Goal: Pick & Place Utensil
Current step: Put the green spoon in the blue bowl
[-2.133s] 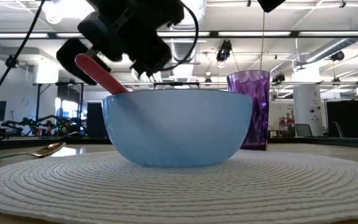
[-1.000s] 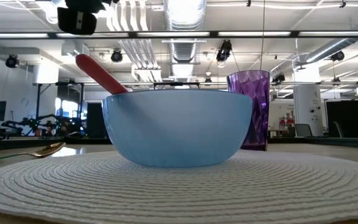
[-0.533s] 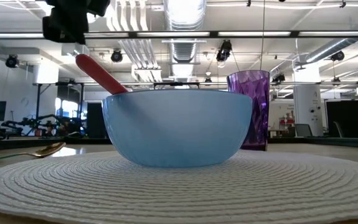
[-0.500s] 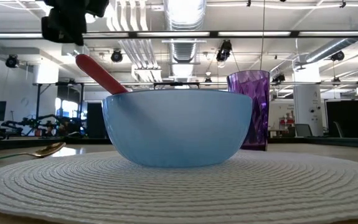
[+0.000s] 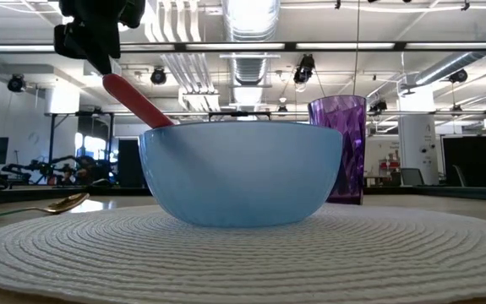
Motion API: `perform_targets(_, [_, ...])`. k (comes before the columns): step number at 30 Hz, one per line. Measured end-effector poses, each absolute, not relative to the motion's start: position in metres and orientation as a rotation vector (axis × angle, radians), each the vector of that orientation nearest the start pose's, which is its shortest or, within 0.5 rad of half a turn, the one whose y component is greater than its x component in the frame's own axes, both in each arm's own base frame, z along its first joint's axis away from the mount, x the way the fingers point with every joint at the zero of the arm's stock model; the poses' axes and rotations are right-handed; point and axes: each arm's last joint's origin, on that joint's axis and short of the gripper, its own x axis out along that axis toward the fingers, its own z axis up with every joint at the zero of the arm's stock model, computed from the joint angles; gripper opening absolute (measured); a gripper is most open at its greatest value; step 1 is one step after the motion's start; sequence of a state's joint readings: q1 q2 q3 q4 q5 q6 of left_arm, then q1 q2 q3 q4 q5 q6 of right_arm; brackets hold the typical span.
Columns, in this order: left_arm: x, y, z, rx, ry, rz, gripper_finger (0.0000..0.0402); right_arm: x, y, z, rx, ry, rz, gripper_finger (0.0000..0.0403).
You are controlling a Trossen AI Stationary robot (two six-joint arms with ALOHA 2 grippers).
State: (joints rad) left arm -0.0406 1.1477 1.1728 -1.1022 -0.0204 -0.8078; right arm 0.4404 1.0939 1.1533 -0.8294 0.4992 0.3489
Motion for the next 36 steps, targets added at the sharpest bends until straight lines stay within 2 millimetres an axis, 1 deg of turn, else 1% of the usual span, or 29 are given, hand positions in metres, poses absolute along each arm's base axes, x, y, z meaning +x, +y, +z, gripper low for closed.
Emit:
perform_targets(2, [0.201,-0.008,0.325,-0.704,1.023,0.412,0.0191,0.187,0.072,0.348,-0.006,0.676,-0.205,0.0155])
perform_targets(5, [0.201,-0.010,0.325,-0.717,1.024,0.414,0.0194,0.183,0.070,0.347,-0.007,0.690,-0.238,0.0155])
perform_targets(11, [0.203,-0.015,0.320,-0.742,1.056,0.443,0.0190,0.183,0.069,0.347,-0.006,0.689,-0.246,0.0148])
perform_targets(19, [0.210,-0.026,0.303,-0.743,1.204,0.535,0.0190,0.183,0.070,0.344,0.025,0.707,-0.270,0.0152])
perform_targets(28, [0.218,-0.049,0.290,-0.729,1.239,0.587,0.0190,0.182,0.069,0.338,0.070,0.729,-0.303,0.0164])
perform_targets(36, [0.213,-0.069,0.264,-0.762,1.269,0.678,0.0190,0.182,0.069,0.334,0.064,0.741,-0.303,0.0158])
